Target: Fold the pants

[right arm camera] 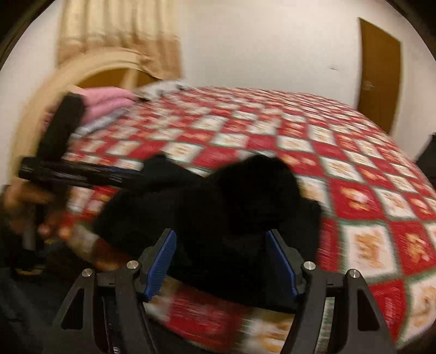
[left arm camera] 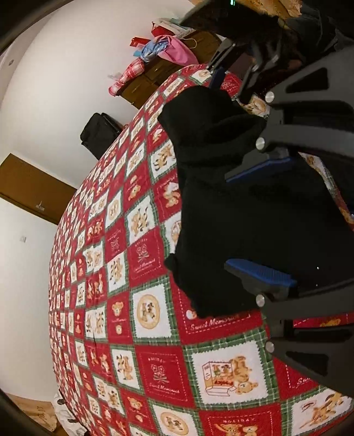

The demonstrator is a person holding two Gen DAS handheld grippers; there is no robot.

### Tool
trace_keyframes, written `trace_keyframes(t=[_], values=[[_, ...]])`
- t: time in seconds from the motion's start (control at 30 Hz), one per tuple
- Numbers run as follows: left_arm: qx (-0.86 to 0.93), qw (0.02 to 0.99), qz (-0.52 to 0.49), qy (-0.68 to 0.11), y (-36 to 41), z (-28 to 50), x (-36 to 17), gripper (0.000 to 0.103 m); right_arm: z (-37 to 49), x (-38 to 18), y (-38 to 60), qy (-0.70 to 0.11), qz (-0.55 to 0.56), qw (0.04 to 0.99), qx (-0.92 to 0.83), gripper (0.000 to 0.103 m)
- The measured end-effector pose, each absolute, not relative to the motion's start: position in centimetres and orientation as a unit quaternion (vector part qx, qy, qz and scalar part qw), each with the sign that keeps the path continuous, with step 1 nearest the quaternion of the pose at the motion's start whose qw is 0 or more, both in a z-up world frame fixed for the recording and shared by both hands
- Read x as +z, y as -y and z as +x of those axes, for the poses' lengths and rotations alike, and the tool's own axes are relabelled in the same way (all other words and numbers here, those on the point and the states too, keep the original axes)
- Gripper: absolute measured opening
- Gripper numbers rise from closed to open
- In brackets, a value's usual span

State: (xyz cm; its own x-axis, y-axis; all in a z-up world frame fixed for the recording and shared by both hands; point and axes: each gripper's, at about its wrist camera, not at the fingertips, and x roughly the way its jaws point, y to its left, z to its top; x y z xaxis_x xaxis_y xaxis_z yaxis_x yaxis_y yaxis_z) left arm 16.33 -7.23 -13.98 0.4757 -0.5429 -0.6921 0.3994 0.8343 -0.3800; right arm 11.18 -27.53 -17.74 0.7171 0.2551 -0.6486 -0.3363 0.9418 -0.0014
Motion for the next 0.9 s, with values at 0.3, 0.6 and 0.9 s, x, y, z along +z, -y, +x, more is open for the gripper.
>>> trace_keyframes(t=[0.3, 0.6, 0.9], values=[[-0.269, 0.851, -0.101, -0.439, 6.6, 17.0, -15.0, 0.059, 11.3, -18.7, 36.7, -0.385, 0.022, 0.923, 0.006, 0.069], [-0.266, 0.851, -0.111, -0.438, 6.4, 17.1, -15.0, 0.059, 10.1, -16.3, 34.0, -0.336, 0.078, 0.924, 0.162, 0.069], [-0.264, 0.850, -0.119, -0.439, 6.0, 17.0, -15.2, 0.059, 12.2, -18.4, 30.5, -0.379, 0.010, 0.909, 0.171, 0.009]])
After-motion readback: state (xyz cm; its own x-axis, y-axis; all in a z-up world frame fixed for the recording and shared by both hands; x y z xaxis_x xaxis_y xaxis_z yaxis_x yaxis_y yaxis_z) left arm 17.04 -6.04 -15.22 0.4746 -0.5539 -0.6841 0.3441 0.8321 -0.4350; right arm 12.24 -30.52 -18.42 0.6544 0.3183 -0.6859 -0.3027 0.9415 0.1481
